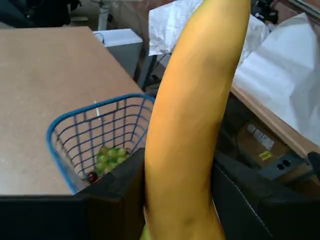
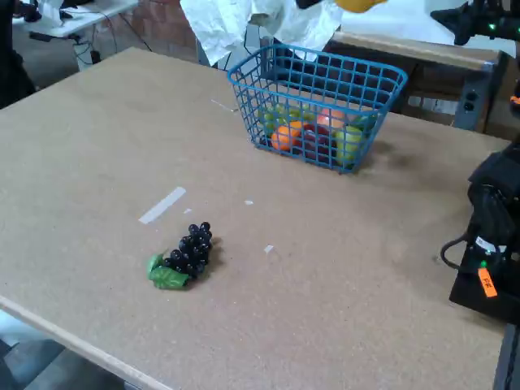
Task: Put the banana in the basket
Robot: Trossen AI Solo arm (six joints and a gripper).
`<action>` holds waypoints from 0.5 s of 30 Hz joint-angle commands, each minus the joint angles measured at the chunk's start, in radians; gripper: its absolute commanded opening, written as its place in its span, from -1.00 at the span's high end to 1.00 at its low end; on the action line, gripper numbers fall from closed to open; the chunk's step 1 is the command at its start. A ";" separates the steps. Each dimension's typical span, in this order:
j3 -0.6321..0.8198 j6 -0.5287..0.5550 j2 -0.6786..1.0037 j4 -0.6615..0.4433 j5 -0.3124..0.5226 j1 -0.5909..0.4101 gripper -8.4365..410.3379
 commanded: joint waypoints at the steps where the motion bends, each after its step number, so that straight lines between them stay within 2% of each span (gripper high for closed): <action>1: 0.000 -0.070 0.100 0.121 -0.078 -0.164 0.96; 7: 0.000 -0.067 0.266 0.136 -0.192 -0.258 0.96; 15: 0.000 -0.047 0.441 0.160 -0.223 -0.268 0.96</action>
